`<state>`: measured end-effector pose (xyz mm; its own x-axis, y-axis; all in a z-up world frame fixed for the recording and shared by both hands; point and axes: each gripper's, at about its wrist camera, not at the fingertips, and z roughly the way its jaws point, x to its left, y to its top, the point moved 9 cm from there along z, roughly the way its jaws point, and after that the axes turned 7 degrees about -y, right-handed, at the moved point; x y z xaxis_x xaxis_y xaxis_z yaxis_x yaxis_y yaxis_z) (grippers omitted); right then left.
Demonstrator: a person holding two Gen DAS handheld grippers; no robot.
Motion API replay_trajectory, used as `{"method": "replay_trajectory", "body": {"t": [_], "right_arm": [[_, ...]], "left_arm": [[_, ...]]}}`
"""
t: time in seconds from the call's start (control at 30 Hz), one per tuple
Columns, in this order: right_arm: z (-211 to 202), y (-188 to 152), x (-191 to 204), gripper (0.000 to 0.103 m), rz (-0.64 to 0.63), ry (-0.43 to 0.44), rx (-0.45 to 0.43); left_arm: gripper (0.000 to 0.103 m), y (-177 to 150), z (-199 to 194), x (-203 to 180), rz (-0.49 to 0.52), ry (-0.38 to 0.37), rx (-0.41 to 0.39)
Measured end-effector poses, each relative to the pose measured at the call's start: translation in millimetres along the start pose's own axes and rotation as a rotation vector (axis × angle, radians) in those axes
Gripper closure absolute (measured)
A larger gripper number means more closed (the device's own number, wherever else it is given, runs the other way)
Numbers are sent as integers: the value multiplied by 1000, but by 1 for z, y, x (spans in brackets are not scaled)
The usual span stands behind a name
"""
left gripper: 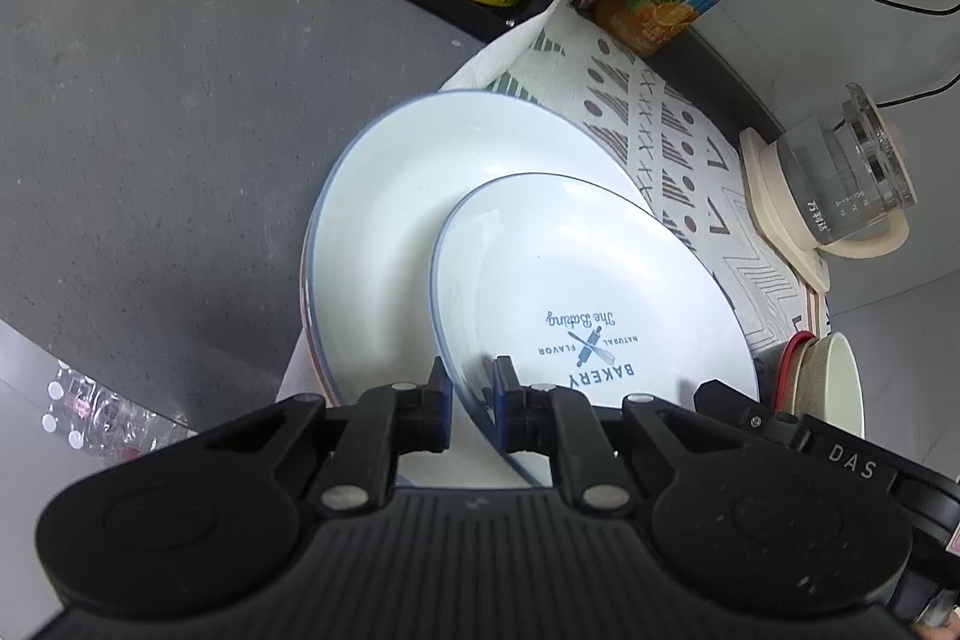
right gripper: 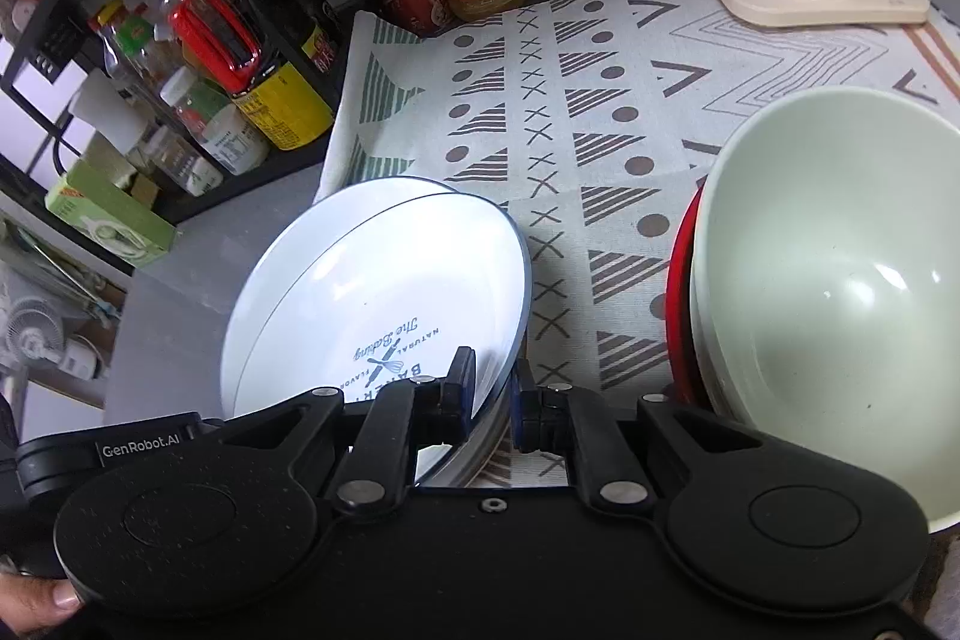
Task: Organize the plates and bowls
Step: 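Carry the 'BAKERY' plate over the plate stack, then lower the 'BAKERY' plate onto the stack and open both grippers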
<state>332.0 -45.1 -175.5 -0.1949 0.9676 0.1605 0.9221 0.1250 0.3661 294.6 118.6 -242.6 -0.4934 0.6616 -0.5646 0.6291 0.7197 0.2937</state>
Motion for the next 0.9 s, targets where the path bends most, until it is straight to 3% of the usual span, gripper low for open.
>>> {"method": "replay_trajectory", "body": {"t": [0.3, 0.37, 0.5, 0.57, 0.63, 0.7, 0.9], "right_arm": [[11, -2, 4, 94, -52, -72, 9], [13, -3, 5, 94, -56, -78, 13], [15, -2, 6, 94, -65, -88, 11], [17, -2, 5, 94, -66, -89, 13], [18, -1, 5, 93, -66, -89, 13], [19, 0, 5, 93, -76, -99, 9], [23, 0, 11, 89, -123, -150, -12]], "left_arm": [[90, 1, 4, 6, -19, 24, 17], [88, 7, -4, 7, -10, 61, -15], [85, 22, -23, 9, -14, 65, -77], [76, 29, -29, 9, 2, 90, -105], [54, 36, -33, 11, 14, 116, -129], [45, 40, -32, 19, -7, 142, -139], [44, 35, -12, 36, -37, 179, -94]]}}
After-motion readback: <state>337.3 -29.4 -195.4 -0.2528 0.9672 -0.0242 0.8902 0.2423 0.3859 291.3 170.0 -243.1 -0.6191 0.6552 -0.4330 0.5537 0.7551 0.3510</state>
